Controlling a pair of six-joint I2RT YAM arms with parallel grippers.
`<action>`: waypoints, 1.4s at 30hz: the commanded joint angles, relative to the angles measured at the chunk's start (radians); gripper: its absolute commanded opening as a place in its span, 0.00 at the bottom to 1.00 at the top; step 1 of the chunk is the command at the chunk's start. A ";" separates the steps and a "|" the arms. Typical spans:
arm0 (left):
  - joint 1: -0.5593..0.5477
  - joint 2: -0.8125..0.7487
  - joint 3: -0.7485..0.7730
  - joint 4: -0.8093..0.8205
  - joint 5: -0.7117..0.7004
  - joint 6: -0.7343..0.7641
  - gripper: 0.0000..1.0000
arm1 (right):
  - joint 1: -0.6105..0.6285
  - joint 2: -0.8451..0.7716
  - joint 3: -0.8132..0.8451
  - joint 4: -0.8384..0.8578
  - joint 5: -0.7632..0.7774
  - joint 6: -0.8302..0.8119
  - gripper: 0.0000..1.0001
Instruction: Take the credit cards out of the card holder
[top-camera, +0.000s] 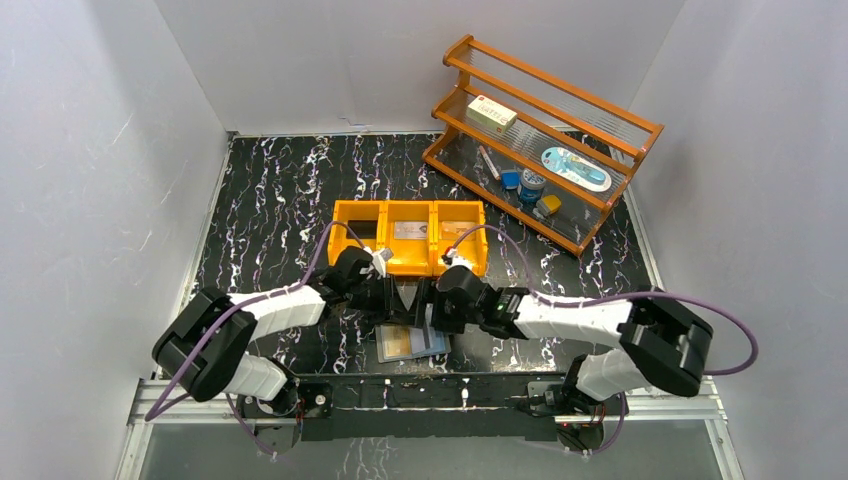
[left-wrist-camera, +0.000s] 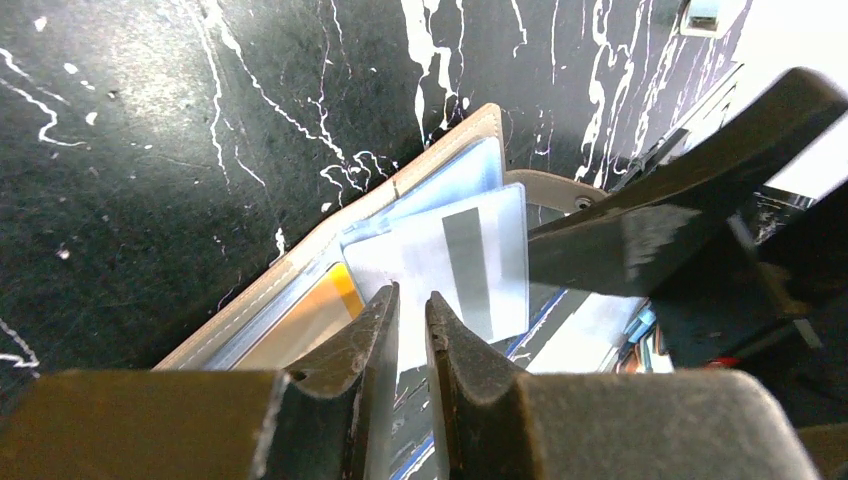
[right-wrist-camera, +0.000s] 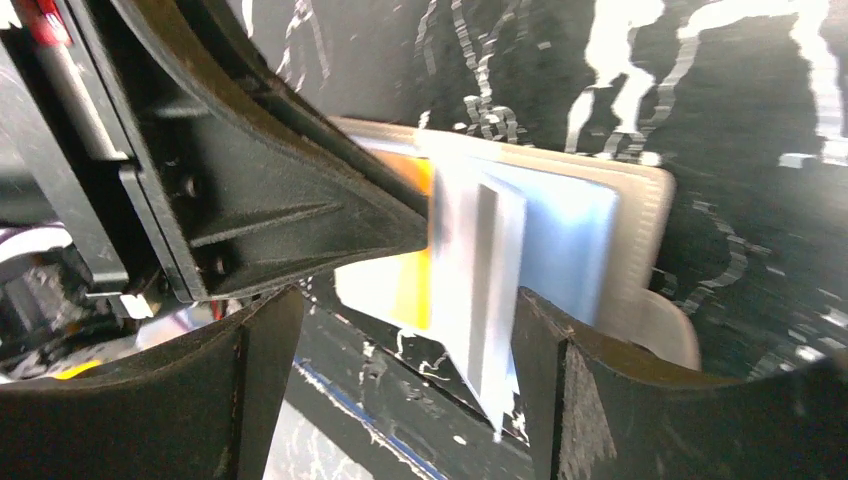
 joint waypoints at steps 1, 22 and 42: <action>-0.020 0.015 0.051 -0.017 -0.011 0.018 0.15 | 0.003 -0.108 0.081 -0.322 0.222 0.002 0.82; -0.022 -0.164 0.057 -0.213 -0.203 0.010 0.35 | 0.002 -0.069 0.052 -0.145 0.050 -0.081 0.47; -0.027 -0.118 0.003 -0.104 -0.045 -0.031 0.45 | 0.001 0.064 0.043 -0.237 0.083 -0.011 0.40</action>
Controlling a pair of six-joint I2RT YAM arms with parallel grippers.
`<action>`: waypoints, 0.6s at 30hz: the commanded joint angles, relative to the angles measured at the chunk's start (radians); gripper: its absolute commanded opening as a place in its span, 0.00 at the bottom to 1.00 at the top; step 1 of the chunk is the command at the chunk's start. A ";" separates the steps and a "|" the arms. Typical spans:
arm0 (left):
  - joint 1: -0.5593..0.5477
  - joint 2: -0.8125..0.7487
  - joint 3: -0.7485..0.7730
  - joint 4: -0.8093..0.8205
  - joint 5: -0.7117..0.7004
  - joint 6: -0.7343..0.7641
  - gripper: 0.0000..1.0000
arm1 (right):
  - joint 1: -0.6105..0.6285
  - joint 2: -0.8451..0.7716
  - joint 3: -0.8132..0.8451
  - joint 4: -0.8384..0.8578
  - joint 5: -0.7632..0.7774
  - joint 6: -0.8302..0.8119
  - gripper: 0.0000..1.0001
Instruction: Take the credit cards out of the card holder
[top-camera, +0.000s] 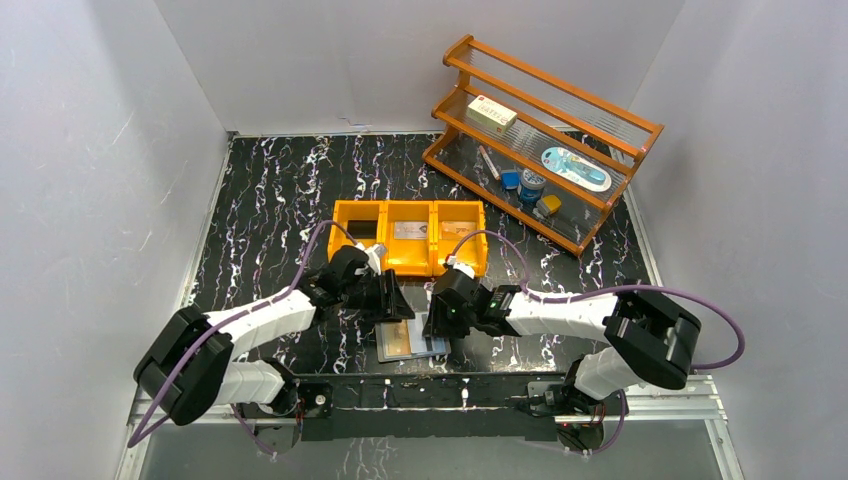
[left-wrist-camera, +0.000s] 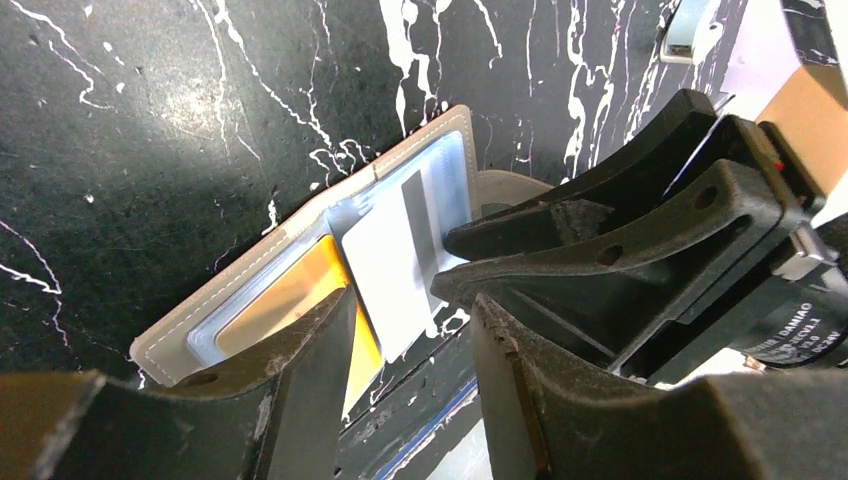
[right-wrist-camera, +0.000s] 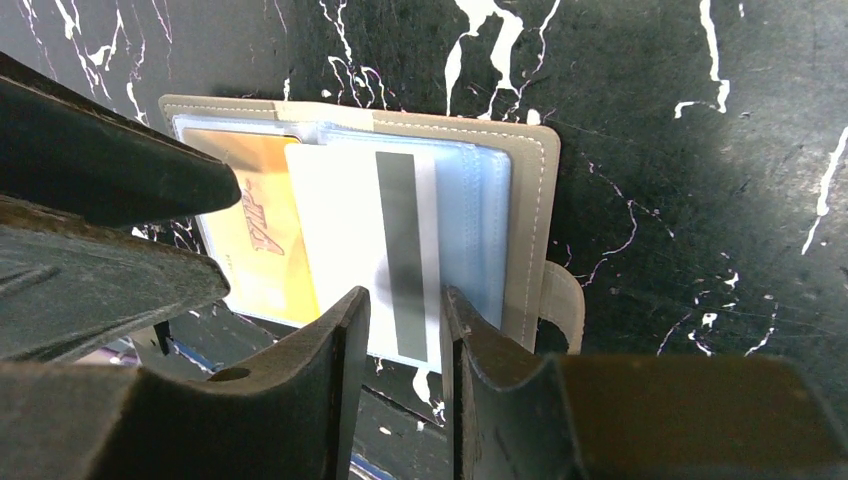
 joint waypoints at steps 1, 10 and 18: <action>-0.006 0.010 -0.025 0.012 0.038 -0.015 0.45 | 0.002 0.018 0.001 -0.033 0.034 0.032 0.40; -0.015 0.051 -0.087 0.074 0.010 -0.054 0.44 | 0.002 0.020 -0.016 -0.026 0.034 0.052 0.40; -0.027 0.098 -0.102 0.173 0.022 -0.095 0.40 | 0.002 0.022 -0.021 -0.018 0.034 0.064 0.40</action>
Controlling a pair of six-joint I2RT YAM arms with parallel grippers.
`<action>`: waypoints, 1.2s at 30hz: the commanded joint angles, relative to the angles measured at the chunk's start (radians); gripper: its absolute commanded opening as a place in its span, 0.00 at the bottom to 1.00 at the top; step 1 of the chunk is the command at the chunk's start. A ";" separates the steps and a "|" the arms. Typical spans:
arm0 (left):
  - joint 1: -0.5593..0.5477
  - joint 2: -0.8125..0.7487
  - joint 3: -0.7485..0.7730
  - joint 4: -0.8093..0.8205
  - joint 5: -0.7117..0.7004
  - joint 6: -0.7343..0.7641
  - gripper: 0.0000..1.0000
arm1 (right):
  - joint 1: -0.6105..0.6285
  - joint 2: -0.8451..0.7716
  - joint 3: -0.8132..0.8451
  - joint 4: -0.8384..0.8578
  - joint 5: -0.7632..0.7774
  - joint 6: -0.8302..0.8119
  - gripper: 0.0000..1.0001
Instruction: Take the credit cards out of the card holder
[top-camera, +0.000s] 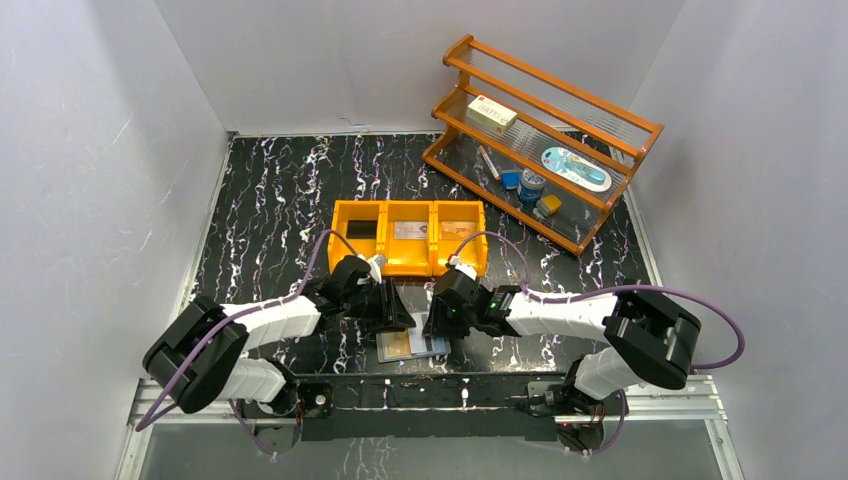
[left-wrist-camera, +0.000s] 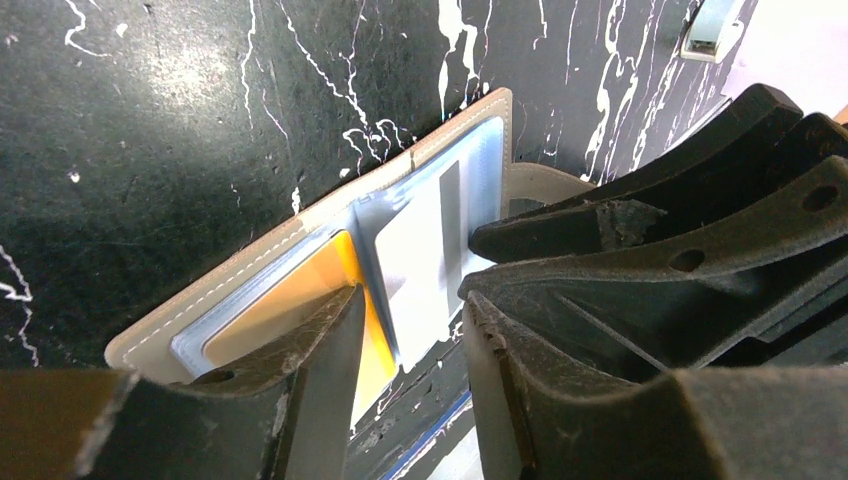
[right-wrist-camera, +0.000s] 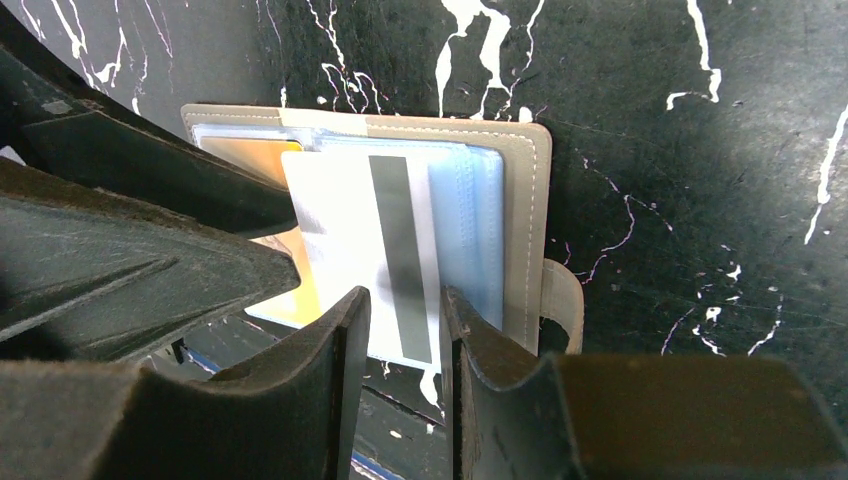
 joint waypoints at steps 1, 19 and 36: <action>-0.009 0.049 -0.016 0.038 0.010 -0.020 0.39 | 0.002 0.020 -0.020 -0.017 0.022 0.016 0.40; -0.018 0.076 -0.066 0.116 -0.018 -0.053 0.16 | 0.002 0.042 -0.013 -0.005 0.012 0.030 0.40; -0.017 0.033 -0.024 0.086 0.034 -0.006 0.10 | 0.000 0.016 -0.027 -0.030 0.053 0.055 0.40</action>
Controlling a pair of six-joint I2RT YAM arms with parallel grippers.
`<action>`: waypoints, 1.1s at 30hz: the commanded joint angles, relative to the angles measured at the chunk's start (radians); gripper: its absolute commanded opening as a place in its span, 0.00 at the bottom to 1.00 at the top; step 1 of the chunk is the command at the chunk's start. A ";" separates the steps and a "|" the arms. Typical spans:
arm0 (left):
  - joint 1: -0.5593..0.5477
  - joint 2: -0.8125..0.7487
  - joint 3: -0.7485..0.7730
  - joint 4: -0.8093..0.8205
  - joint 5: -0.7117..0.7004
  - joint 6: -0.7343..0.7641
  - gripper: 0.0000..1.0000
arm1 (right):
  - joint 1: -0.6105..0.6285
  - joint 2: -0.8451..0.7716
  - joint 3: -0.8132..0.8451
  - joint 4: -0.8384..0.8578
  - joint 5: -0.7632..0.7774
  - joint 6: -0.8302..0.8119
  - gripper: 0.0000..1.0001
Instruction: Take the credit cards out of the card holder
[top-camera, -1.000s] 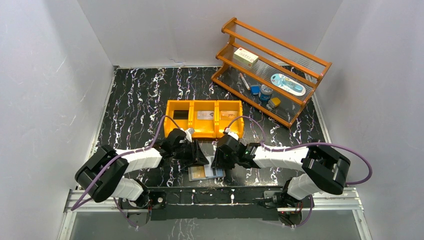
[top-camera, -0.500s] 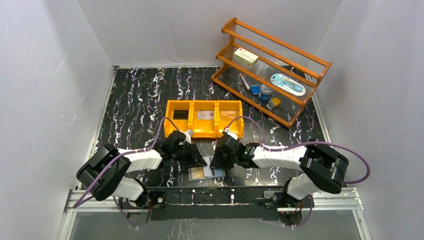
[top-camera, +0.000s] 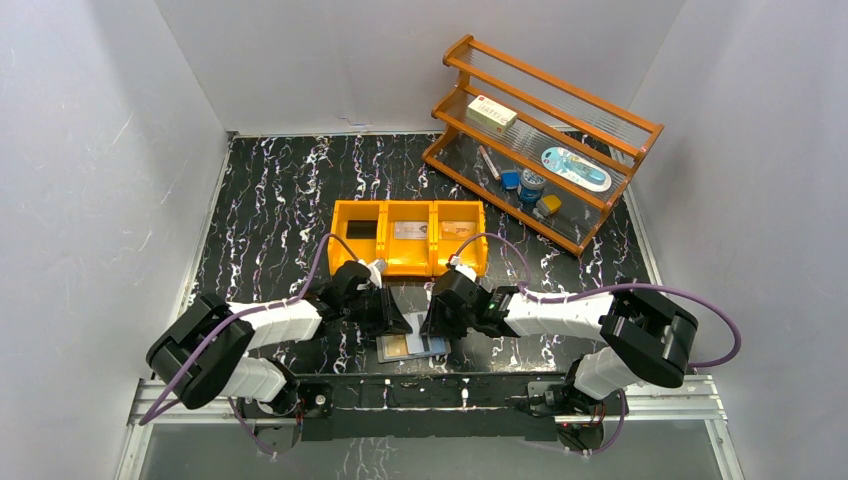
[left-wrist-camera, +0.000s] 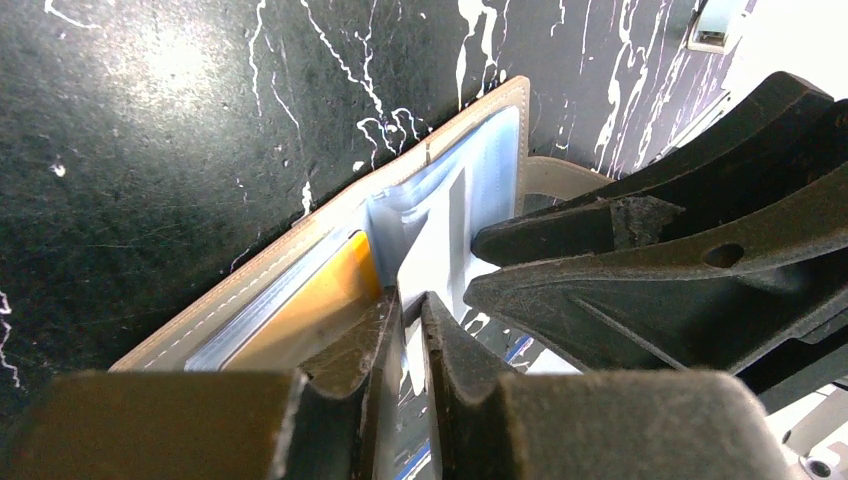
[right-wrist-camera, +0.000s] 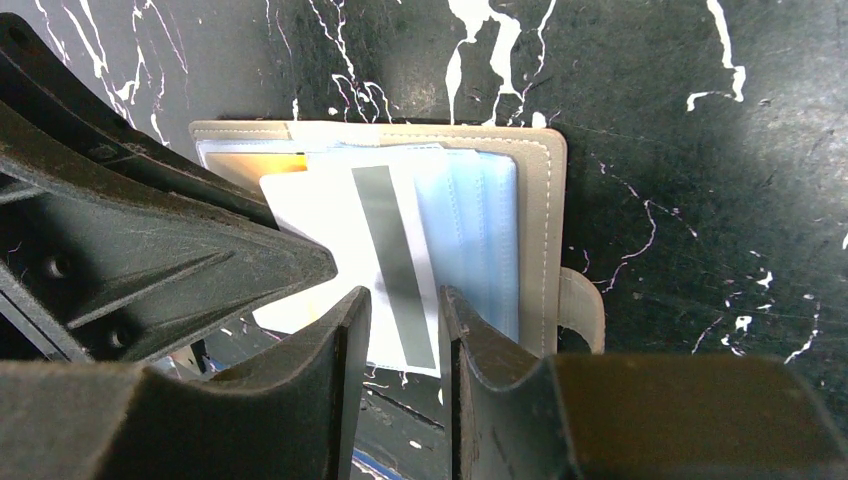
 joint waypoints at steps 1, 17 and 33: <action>-0.004 -0.009 0.026 -0.023 0.015 0.027 0.07 | 0.000 0.000 -0.020 -0.068 0.051 0.007 0.40; -0.003 -0.093 0.093 -0.269 -0.109 0.127 0.00 | 0.000 -0.112 0.028 -0.124 0.114 -0.071 0.40; -0.004 -0.087 0.101 -0.266 -0.096 0.129 0.01 | 0.000 0.054 0.098 0.017 -0.024 -0.109 0.44</action>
